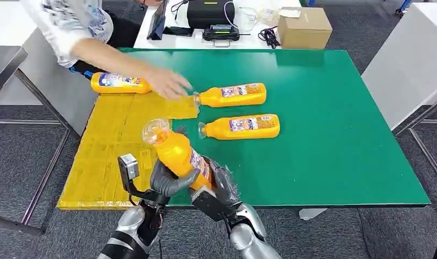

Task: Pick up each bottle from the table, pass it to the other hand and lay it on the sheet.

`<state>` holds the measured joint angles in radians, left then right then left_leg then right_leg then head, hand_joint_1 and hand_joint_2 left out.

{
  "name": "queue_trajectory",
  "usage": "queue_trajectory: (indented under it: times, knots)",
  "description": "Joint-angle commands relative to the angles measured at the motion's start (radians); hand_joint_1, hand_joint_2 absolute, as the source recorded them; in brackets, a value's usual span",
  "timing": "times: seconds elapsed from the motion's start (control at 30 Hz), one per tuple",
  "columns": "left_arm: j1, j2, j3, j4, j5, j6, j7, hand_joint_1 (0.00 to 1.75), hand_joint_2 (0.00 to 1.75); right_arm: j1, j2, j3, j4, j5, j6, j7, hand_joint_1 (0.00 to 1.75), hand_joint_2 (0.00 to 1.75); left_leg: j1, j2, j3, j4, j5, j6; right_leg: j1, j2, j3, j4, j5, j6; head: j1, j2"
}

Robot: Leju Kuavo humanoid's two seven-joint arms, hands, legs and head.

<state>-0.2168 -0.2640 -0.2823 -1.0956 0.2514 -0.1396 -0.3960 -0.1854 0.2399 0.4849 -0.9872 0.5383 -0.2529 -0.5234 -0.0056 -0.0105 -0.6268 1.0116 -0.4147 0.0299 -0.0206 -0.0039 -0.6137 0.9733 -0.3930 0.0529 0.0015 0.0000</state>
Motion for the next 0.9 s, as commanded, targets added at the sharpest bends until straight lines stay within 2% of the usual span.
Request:
queue_trajectory:
  times: [0.03,0.23,0.33,0.37,0.4,0.6,0.63,0.67,0.7,0.9]
  knots:
    - [-0.056,0.008,-0.008,0.093,-0.005,0.003,0.007,0.0,1.75,-0.057,-0.011,0.075,0.144,0.016,0.005,0.003,1.75,1.75,0.001,0.0,0.005,0.0,-0.002,-0.002,0.002,-0.001,0.006,-0.001,-0.002,-0.002,0.0,0.0]
    - [-0.055,0.009,-0.005,0.089,-0.005,0.005,0.006,0.0,1.75,-0.058,-0.014,0.072,0.143,0.012,0.009,0.003,1.75,1.75,0.001,0.0,0.002,-0.001,0.0,-0.001,0.001,0.0,0.002,-0.001,0.0,-0.001,0.0,0.0]
    - [-0.052,0.008,-0.003,0.083,-0.005,0.005,0.0,0.0,1.75,-0.056,-0.014,0.067,0.139,0.007,0.012,0.005,1.75,1.75,0.002,0.0,0.006,0.0,-0.002,-0.002,0.002,0.0,0.006,-0.001,-0.002,-0.003,0.0,0.0]
    - [-0.049,0.008,0.001,0.075,-0.008,0.01,-0.007,0.4,1.75,-0.054,-0.014,0.063,0.136,0.007,0.007,0.006,1.75,1.75,0.001,0.0,0.005,0.0,-0.002,-0.002,0.002,0.0,0.005,-0.001,-0.001,-0.002,0.0,0.0]
    - [-0.046,0.007,0.003,0.068,-0.01,0.012,-0.012,1.75,1.75,-0.053,-0.014,0.06,0.134,0.006,0.007,0.007,1.75,1.75,0.001,0.0,0.004,-0.001,-0.001,-0.002,0.001,0.0,0.004,-0.001,-0.001,-0.002,0.0,0.0]
    - [-0.038,0.006,0.02,0.028,-0.035,0.046,-0.038,1.75,1.75,-0.041,-0.015,0.041,0.101,0.01,-0.028,0.007,1.71,1.75,0.002,0.001,0.007,0.001,-0.004,-0.002,0.003,0.0,0.007,-0.001,-0.003,-0.003,0.0,0.0]
    - [-0.037,0.006,0.028,0.016,-0.047,0.07,-0.053,1.75,1.75,-0.036,-0.01,0.024,0.086,0.014,-0.069,0.016,0.77,1.75,0.002,0.0,0.006,0.0,-0.003,-0.002,0.002,0.0,0.006,-0.001,-0.002,-0.003,0.0,0.0]
    - [-0.031,0.006,0.039,-0.001,-0.049,0.082,-0.056,1.75,1.75,-0.034,-0.007,0.021,0.071,0.015,-0.074,0.028,0.0,1.75,0.001,0.0,0.003,0.0,-0.002,-0.002,0.001,0.0,0.004,0.0,-0.001,-0.002,0.0,0.0]
    - [-0.029,0.009,0.045,-0.015,-0.053,0.09,-0.057,1.75,1.75,-0.031,-0.008,0.015,0.051,0.009,-0.074,0.035,0.0,0.0,0.001,0.0,0.002,0.0,-0.001,-0.001,0.001,0.0,0.003,0.0,-0.001,-0.002,0.0,0.0]
    - [-0.029,0.016,0.091,-0.081,-0.116,0.188,-0.089,1.75,1.75,0.008,-0.018,-0.034,-0.116,-0.027,-0.099,0.054,0.0,0.0,0.001,0.0,0.001,0.0,-0.001,-0.001,0.001,0.0,0.001,0.0,-0.001,-0.002,0.0,0.0]
